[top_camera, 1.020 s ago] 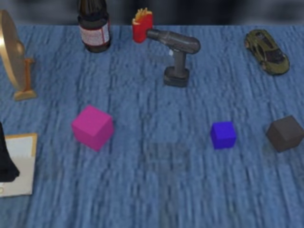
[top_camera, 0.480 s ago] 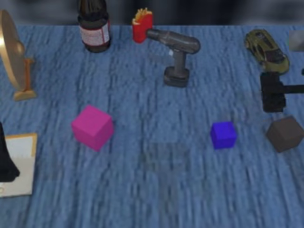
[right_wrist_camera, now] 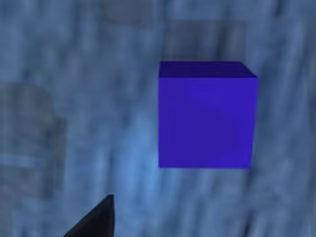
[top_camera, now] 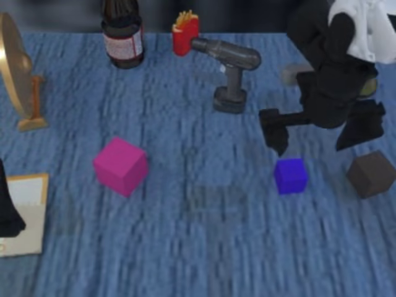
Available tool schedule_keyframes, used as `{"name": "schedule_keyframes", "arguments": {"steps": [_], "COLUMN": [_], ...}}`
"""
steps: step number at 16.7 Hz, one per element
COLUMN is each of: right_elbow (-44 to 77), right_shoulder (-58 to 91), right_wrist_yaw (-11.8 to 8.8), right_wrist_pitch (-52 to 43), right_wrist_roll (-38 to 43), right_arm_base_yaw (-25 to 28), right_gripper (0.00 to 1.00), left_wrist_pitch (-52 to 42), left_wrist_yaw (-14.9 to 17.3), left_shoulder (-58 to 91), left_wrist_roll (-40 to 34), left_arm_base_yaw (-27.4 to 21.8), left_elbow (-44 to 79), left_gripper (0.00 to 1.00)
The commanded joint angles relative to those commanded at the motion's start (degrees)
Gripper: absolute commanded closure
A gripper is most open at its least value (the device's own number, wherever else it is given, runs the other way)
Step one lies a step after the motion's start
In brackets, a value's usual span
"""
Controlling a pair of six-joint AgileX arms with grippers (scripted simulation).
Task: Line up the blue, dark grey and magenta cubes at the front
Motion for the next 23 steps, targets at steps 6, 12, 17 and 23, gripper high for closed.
{"name": "schedule_keyframes", "arguments": {"steps": [6,12,17,23], "right_elbow": [6.6,5.1,-0.7,-2.7], "right_shoulder": [7.3,8.2,13.1,14.9], "right_wrist_yaw": [0.1,0.1,0.2,0.2], "right_wrist_pitch": [-3.5,-1.1,10.0,13.4], "right_wrist_roll": [1.2,1.0,1.2,1.3], "right_arm_base_yaw": [1.6,1.5,1.6,1.7], "right_gripper": [0.0,0.0,0.0,0.0], "left_wrist_pitch": [0.0,0.0,0.0,0.0], "left_wrist_yaw": [0.0,0.0,0.0,0.0], "left_shoulder": [0.0,0.0,0.0,0.0], "left_wrist_roll": [0.0,0.0,0.0,0.0], "left_arm_base_yaw": [0.0,0.0,0.0,0.0], "left_elbow": [0.0,0.0,0.0,0.0], "left_gripper": [0.0,0.0,0.0,0.0]}}
